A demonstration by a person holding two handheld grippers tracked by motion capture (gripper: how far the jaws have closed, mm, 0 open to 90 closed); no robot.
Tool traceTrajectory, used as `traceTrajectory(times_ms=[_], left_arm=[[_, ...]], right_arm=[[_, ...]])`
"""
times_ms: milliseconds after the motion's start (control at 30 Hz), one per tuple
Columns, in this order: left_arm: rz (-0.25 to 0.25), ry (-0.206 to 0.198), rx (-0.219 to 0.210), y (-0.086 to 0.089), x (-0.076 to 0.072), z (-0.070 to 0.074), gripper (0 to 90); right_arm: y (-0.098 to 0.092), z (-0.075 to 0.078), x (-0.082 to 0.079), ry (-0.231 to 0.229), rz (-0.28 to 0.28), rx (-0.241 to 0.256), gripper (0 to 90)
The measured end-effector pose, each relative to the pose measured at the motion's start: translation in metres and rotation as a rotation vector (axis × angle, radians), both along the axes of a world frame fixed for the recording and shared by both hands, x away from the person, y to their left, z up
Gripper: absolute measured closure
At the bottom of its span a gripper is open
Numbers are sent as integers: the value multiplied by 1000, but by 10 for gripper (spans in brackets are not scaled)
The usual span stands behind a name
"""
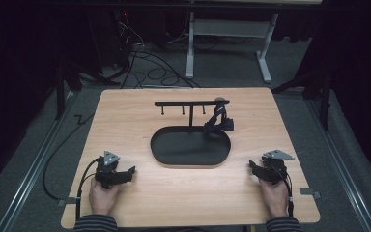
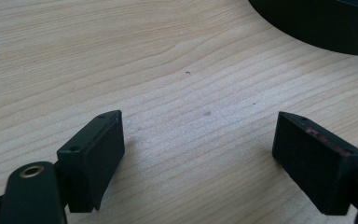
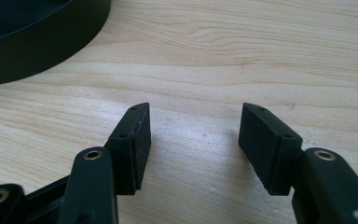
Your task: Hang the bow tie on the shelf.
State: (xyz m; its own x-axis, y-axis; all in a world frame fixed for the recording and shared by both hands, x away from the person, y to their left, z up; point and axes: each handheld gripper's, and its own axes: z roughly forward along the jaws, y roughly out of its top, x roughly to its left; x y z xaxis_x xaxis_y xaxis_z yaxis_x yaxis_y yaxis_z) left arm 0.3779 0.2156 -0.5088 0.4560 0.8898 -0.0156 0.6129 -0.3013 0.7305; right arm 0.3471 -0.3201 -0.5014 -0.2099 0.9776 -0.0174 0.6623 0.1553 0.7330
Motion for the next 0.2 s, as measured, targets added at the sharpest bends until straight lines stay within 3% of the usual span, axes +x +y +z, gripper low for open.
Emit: traceTrajectory(times_ms=[200], left_arm=[[0,0,0,0,0,0,172]], right_arm=[[0,0,1,1,9,3,424]])
